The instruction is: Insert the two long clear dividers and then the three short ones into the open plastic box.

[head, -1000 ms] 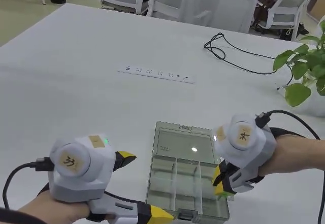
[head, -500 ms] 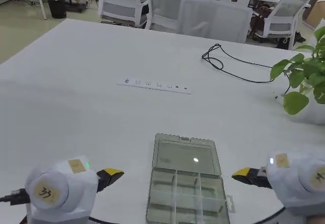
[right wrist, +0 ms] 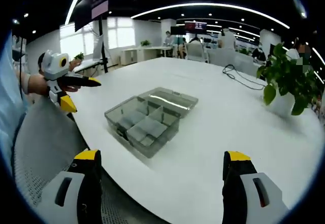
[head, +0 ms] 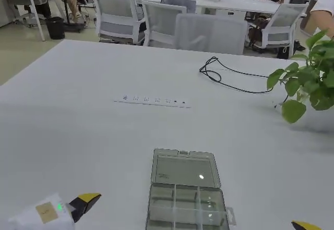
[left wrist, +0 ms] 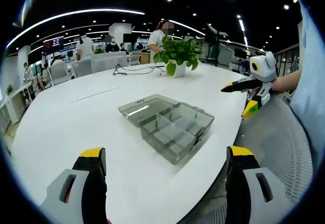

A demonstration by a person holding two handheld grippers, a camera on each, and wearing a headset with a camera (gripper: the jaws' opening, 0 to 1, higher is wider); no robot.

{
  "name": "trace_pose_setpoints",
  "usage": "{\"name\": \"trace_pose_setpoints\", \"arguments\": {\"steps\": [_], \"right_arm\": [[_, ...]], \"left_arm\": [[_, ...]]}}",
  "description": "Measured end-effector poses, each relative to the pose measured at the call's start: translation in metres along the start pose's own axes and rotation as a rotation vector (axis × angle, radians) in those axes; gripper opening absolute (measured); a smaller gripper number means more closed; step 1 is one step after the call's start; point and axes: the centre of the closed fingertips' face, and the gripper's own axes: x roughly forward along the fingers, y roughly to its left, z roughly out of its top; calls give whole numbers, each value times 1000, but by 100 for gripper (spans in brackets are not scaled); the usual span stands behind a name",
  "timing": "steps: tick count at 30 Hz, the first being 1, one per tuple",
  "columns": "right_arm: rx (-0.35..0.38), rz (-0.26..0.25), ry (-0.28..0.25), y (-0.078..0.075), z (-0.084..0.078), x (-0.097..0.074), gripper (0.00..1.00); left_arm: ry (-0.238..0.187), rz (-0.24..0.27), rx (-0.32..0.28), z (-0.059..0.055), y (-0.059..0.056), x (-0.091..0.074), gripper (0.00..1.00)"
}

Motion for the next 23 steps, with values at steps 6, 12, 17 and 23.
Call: {"name": "trace_pose_setpoints", "arguments": {"steps": [6,12,17,23], "right_arm": [[-31,-19,-60,1,4,4,100],[-61,60,-38,17,-6,7,98],[-44,20,-97,6,2,4,96],[-57,16,-130,7,7,2,93]], "left_arm": [[5,88,67,-1,16,0,100],[-10,129,136,1,18,-2,100],[0,132,143,0,19,0,100],[11,186,168,-1,26,-3,100]]}}
